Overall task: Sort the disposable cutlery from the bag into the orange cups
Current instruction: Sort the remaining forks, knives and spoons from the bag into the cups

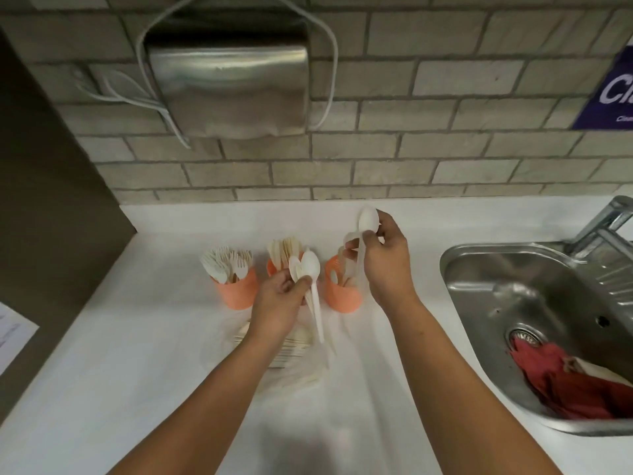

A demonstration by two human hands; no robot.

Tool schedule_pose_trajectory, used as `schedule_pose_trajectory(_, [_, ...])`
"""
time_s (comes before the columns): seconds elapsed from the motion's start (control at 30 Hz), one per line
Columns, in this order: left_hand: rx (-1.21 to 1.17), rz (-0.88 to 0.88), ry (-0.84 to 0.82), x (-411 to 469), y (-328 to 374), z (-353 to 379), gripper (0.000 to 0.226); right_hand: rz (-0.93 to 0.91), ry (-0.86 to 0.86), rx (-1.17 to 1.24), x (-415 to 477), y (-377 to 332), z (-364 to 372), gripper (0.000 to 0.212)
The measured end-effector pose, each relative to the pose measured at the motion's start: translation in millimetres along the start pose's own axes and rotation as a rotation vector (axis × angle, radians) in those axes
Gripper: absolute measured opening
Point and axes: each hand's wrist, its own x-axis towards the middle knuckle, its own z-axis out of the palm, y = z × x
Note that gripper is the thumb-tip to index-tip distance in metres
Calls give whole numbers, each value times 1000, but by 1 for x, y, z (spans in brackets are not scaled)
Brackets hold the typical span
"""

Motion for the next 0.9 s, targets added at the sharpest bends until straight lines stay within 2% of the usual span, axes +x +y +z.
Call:
schedule_pose_trajectory(0.23, [-41,16,-10,8,4,0,8,-87,34,-13,28,-2,10,51])
schedule_pose_trajectory(0.4, [-43,13,-15,15,5,1,8,-116,35,6,36,6,21,35])
schedule_pose_trajectory(0.7, [-32,3,-38,23,-3,-3,9,-207,8,-261,40,31,24,37])
schedule_pose_trajectory(0.9, [-30,-4,-36,28,-6,-4,11,-267,0,-274,46,34,22,33])
